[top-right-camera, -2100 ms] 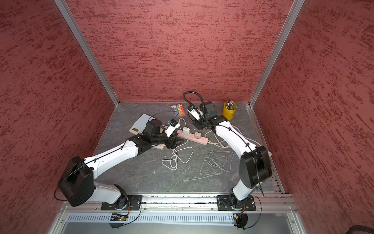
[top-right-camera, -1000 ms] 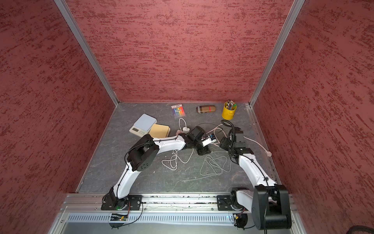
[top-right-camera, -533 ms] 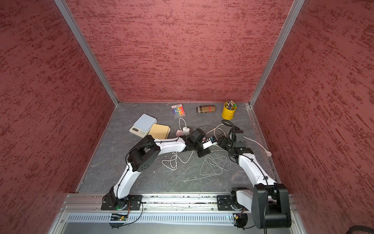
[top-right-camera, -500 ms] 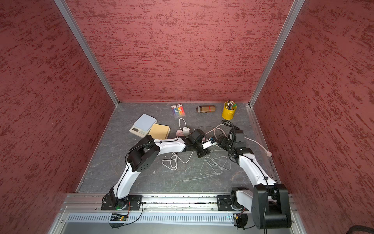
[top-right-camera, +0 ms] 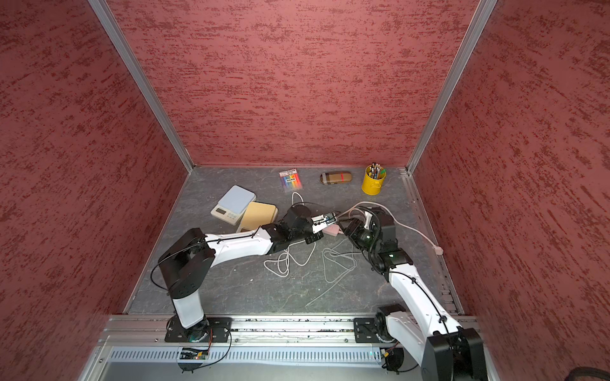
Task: Charge the electronic scale
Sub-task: Pick up the charging cable from the center of the board.
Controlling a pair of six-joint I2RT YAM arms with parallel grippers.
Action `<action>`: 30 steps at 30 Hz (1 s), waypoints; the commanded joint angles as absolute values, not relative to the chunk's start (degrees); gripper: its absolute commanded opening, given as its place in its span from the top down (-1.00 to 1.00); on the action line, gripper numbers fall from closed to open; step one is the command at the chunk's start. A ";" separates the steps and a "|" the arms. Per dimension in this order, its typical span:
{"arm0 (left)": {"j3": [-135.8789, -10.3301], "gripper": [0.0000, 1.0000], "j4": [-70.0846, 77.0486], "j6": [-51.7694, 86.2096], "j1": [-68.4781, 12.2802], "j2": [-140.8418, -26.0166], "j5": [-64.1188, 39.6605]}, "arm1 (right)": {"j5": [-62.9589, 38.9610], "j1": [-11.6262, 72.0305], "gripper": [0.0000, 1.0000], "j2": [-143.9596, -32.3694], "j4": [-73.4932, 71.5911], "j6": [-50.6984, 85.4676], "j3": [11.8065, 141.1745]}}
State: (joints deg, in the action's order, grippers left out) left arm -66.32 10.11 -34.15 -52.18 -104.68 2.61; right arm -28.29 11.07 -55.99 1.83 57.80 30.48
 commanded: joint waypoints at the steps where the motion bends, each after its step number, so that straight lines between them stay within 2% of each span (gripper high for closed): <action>1: -64.40 1.00 16.69 -40.95 -53.87 -103.45 9.84 | -27.38 13.93 -0.17 -57.56 -4.23 64.68 32.44; 9: -62.15 1.00 20.28 -46.04 -57.20 -102.70 14.22 | -25.99 16.95 -0.14 -65.21 -11.16 67.41 34.08; 14: -60.59 1.00 20.71 -46.12 -57.85 -101.60 13.50 | -25.01 16.92 -0.07 -68.03 -13.76 68.49 35.00; 18: -59.81 1.00 20.61 -45.33 -57.60 -101.00 12.26 | -26.01 16.95 -0.10 -69.59 -17.87 70.65 35.05; 26: -58.14 1.00 17.98 -34.92 -53.29 -97.75 5.15 | -20.42 16.96 -0.11 -64.45 -22.79 78.88 28.24; 30: -57.03 1.00 18.15 -35.17 -53.04 -96.81 2.75 | -21.73 16.98 -0.08 -64.73 -21.64 78.08 28.92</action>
